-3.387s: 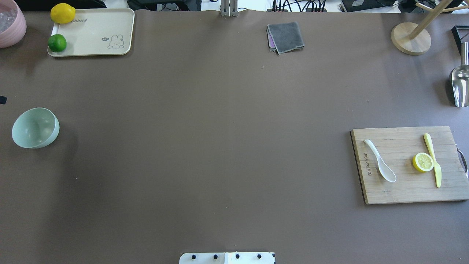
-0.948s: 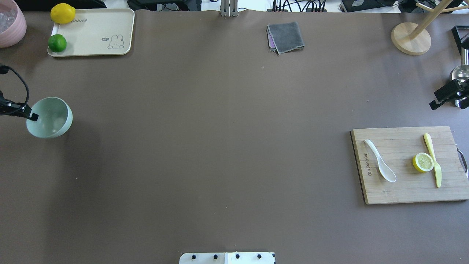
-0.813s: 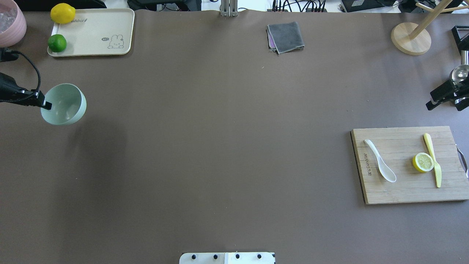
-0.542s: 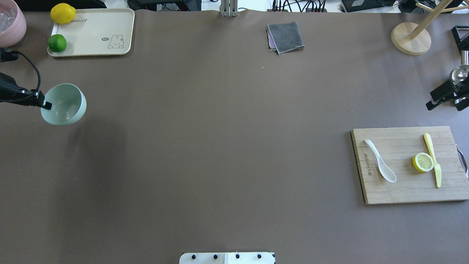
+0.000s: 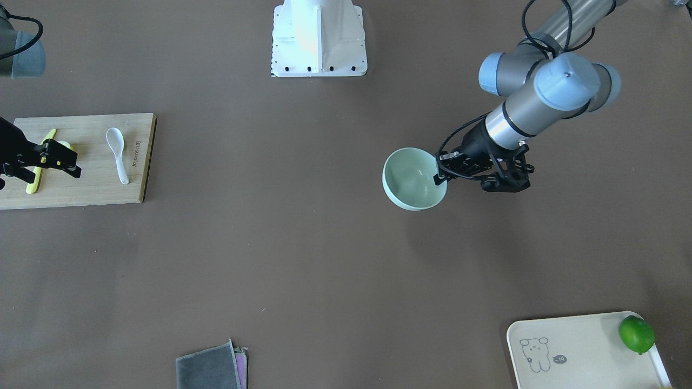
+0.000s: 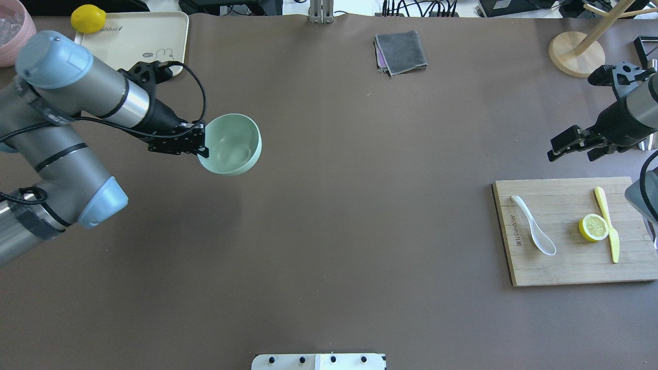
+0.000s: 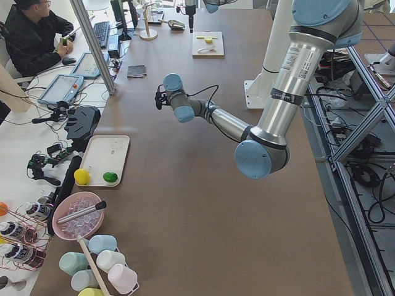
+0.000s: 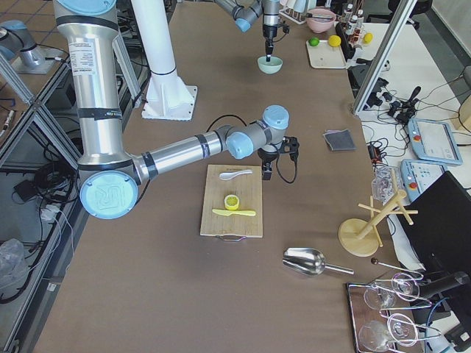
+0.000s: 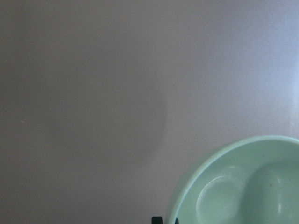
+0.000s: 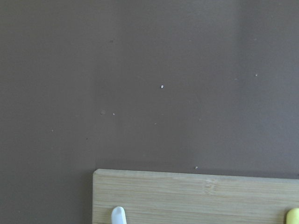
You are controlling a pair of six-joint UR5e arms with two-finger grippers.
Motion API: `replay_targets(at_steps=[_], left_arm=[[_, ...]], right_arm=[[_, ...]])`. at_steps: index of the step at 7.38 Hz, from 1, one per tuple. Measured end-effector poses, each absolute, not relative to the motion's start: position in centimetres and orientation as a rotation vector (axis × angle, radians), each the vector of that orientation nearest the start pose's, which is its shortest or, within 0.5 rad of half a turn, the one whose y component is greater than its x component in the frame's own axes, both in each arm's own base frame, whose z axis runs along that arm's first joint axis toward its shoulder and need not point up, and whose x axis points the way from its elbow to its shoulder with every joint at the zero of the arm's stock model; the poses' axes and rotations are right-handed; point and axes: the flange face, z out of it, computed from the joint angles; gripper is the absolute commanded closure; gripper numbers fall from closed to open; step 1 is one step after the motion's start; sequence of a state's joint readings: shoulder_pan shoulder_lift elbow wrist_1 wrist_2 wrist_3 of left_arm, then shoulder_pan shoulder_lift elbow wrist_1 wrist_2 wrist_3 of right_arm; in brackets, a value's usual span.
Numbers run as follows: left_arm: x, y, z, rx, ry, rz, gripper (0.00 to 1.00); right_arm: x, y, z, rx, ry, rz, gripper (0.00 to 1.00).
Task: Place spoon in bowl
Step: 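Slide the green bowl toward table center with left gripper while right arm reaches out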
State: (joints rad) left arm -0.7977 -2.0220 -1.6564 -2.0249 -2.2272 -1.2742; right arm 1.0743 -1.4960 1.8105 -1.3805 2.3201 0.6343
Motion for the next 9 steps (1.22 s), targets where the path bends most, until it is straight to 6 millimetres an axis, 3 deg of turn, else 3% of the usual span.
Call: replay_targets(at_steps=[2,5,6,7,8,9], left_arm=[[46.8,-47.9,25.1,0.003,1.07,-0.136,1.0],[53.4,-45.7,22.9,0.043,1.027,-0.148,1.0],[54.8,-45.4,22.7,0.054,1.015,-0.148,0.88],[55.6,-45.2,22.7,0.058,1.01,-0.146,0.33],[55.9,-45.1,22.7,0.06,1.008,-0.143,0.04],[56.1,-44.9,22.7,0.061,1.009,-0.139,0.03]], right_arm=[[-20.6,-49.0,47.4,0.038,-0.893,-0.097,0.0],[-21.5,-48.5,47.0,0.043,-0.904,-0.12,0.0],[-21.7,-48.4,46.9,0.042,-0.906,-0.123,0.0],[-21.8,-48.3,46.8,0.042,-0.908,-0.124,0.0],[-22.0,-48.2,46.7,0.038,-0.909,-0.123,0.0],[-22.4,-48.1,46.6,0.034,-0.909,-0.125,0.0]])
